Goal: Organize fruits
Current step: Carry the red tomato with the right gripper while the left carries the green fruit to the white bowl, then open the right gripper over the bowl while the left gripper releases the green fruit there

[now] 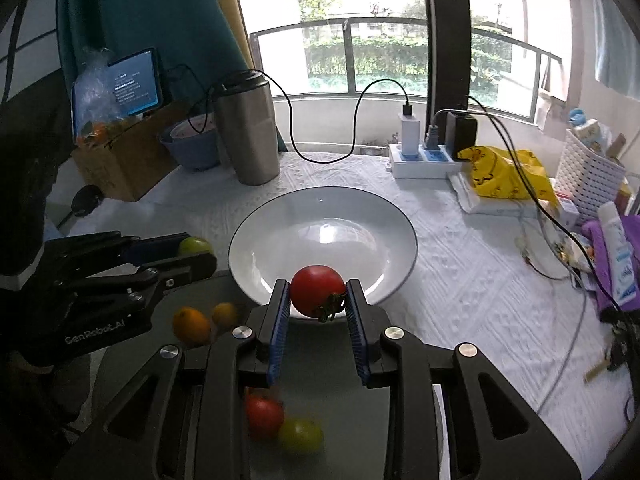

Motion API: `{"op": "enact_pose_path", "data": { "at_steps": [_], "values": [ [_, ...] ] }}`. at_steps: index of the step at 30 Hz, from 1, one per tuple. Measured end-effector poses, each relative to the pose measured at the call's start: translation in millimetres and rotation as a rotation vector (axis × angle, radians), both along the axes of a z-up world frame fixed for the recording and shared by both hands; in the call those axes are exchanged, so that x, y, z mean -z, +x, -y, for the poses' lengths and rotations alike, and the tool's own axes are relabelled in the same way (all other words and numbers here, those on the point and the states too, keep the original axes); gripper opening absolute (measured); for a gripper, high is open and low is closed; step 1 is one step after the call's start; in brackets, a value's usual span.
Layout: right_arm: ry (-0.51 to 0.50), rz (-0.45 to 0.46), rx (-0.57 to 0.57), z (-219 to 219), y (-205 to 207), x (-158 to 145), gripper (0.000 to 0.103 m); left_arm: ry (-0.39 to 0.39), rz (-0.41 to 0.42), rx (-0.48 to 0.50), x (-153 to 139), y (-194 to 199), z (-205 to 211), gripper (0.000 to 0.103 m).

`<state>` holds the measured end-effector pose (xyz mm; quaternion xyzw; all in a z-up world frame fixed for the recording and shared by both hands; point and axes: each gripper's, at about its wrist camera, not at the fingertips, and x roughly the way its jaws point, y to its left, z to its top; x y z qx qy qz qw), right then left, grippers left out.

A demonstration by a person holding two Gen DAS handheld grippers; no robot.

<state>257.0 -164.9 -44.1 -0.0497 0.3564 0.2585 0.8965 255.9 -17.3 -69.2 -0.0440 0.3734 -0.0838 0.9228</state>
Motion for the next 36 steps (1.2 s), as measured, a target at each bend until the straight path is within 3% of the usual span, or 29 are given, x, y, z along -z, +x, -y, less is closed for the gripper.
{"op": "enact_pose_path", "data": {
  "at_steps": [20,36],
  "values": [
    [-0.033,-0.091,-0.016,-36,107,29,0.03,-0.054,-0.102,-0.017,28,88,-5,0.033],
    [-0.031,-0.16,0.015,-38,141,43,0.03,-0.039,-0.166,-0.023,41,119,-5,0.033]
  ]
}}
